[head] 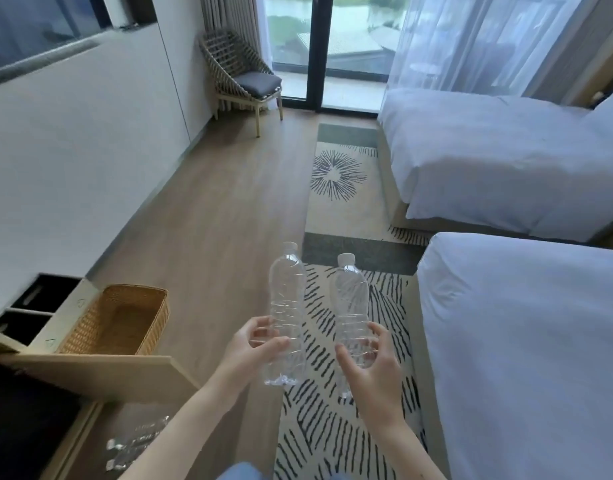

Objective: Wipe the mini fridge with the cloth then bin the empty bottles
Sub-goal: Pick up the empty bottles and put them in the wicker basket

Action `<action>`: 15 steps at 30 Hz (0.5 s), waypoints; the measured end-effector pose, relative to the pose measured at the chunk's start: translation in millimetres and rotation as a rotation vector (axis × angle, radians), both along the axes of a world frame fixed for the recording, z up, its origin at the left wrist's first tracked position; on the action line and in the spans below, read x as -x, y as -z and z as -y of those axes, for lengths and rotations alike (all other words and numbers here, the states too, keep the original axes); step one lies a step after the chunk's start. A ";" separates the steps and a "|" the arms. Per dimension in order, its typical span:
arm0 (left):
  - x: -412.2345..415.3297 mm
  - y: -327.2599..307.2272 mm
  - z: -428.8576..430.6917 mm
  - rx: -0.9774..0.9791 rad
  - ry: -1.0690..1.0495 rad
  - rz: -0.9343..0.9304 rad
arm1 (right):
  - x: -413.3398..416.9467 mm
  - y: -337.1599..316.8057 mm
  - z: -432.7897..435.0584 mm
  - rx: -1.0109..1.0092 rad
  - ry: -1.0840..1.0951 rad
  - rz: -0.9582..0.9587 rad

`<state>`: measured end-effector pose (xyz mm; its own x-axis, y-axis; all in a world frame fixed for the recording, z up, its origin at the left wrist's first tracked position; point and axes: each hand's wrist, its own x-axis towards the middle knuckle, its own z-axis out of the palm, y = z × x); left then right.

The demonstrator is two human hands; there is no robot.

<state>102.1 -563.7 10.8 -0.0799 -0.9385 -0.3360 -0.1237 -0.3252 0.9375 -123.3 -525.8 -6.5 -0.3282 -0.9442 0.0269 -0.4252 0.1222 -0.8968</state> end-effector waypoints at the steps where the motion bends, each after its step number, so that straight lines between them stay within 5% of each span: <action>1: 9.5 2.7 6.5 -0.009 -0.004 -0.007 | 8.2 2.4 6.6 -0.008 0.007 0.001; 15: 12.2 35.8 210.2 -0.062 -0.083 0.010 | 7.6 30.6 229.5 -0.094 -0.075 0.032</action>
<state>89.9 -773.9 -25.0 0.0013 -0.9191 -0.3940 -0.1035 -0.3920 0.9141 -131.0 -755.3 -37.1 -0.2556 -0.9641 -0.0719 -0.4081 0.1750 -0.8960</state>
